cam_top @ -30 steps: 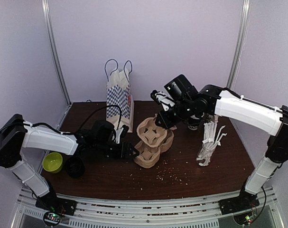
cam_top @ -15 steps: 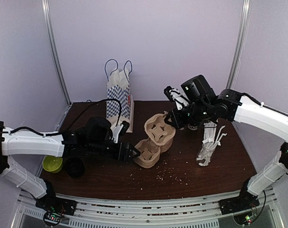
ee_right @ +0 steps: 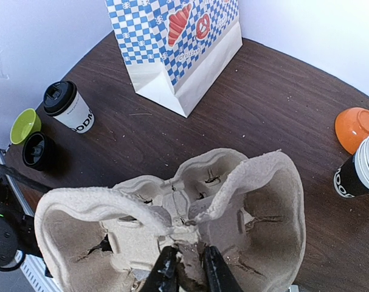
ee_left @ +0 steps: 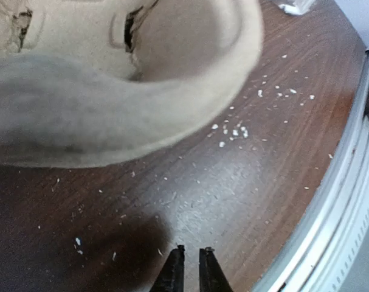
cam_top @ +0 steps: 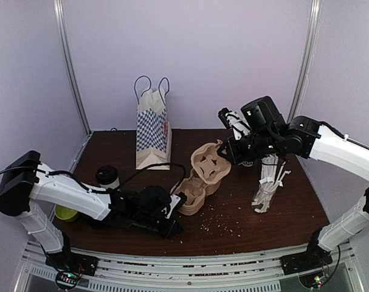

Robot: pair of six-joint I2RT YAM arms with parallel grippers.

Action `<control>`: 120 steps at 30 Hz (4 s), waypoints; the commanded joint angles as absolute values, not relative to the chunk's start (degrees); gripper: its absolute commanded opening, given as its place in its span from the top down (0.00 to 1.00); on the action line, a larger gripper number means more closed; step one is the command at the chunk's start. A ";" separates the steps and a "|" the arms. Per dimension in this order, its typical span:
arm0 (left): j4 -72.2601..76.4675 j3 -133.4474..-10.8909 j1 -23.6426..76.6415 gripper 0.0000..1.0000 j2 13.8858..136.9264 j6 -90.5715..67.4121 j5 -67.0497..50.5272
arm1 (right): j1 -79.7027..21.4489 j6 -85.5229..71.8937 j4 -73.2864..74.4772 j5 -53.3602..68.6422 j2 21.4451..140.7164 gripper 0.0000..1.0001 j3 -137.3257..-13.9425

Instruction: Pack the takeout coffee

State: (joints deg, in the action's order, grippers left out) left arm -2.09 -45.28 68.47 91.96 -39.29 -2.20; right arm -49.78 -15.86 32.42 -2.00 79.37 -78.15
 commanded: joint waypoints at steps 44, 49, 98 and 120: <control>-5.38 -92.99 49.13 0.14 121.13 -26.38 -5.31 | -46.45 -13.32 29.35 -3.98 71.34 0.83 -79.14; -6.76 -79.57 50.32 0.02 106.91 -29.74 -2.13 | -46.33 -13.08 29.88 -4.57 70.65 0.83 -79.88; -31.38 -113.82 24.93 0.46 115.30 -25.58 8.97 | -45.99 -14.30 27.59 -4.36 70.01 0.83 -74.88; -30.48 -102.22 28.08 1.00 97.67 -22.65 -1.94 | -45.98 -13.14 32.33 -6.74 67.49 0.84 -79.10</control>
State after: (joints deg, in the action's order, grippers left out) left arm -31.81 -105.36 26.57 103.09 -23.90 1.43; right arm -46.46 -13.61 30.57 -5.13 69.54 -76.42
